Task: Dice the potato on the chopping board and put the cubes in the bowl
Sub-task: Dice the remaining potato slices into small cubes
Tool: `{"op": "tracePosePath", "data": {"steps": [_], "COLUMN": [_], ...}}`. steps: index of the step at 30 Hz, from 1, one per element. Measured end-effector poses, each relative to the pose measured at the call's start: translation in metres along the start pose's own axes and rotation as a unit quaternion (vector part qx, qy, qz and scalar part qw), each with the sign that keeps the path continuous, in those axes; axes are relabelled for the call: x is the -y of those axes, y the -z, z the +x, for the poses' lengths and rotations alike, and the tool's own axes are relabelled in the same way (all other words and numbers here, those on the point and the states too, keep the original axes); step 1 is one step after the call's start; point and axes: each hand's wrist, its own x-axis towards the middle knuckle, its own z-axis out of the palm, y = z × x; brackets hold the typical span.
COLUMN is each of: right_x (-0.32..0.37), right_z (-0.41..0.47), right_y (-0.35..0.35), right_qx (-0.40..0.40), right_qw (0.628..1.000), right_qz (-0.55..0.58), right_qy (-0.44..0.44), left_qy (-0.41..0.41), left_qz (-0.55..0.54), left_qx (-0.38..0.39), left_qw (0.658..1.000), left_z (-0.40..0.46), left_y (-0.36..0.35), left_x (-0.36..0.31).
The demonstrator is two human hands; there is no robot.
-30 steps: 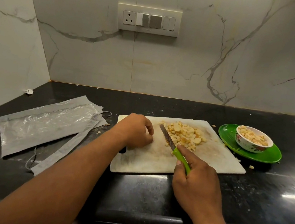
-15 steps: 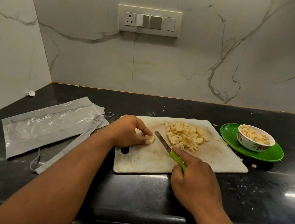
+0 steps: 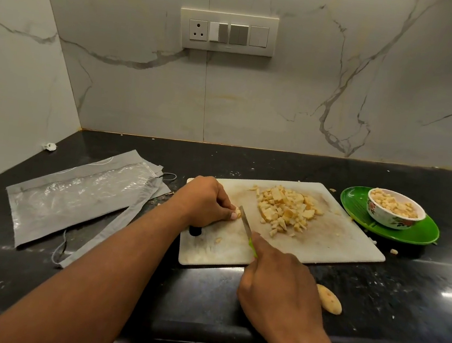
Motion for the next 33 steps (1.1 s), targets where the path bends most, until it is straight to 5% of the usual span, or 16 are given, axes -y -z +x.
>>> {"op": "tracePosePath", "data": {"steps": [12,27,33], "right_x": [0.009,0.013,0.020], "right_z": [0.009,-0.020,0.005], "right_y": [0.010,0.009,0.010], "right_qx": [-0.051,0.032,-0.045], "right_qw": [0.999,0.998,0.998], "right_qz": [-0.004,-0.048,-0.032], "right_qy": [-0.004,-0.016,-0.011], "left_qy": [0.027,0.060,0.041], "left_qz": [-0.044,-0.024,-0.016], "left_qx": [-0.003,-0.019,-0.019], "left_qw": [0.999,0.998,0.999], "left_z": [-0.003,0.001,-0.009], "left_y": [0.000,0.000,0.003], "left_x": [0.002,-0.004,-0.002]}}
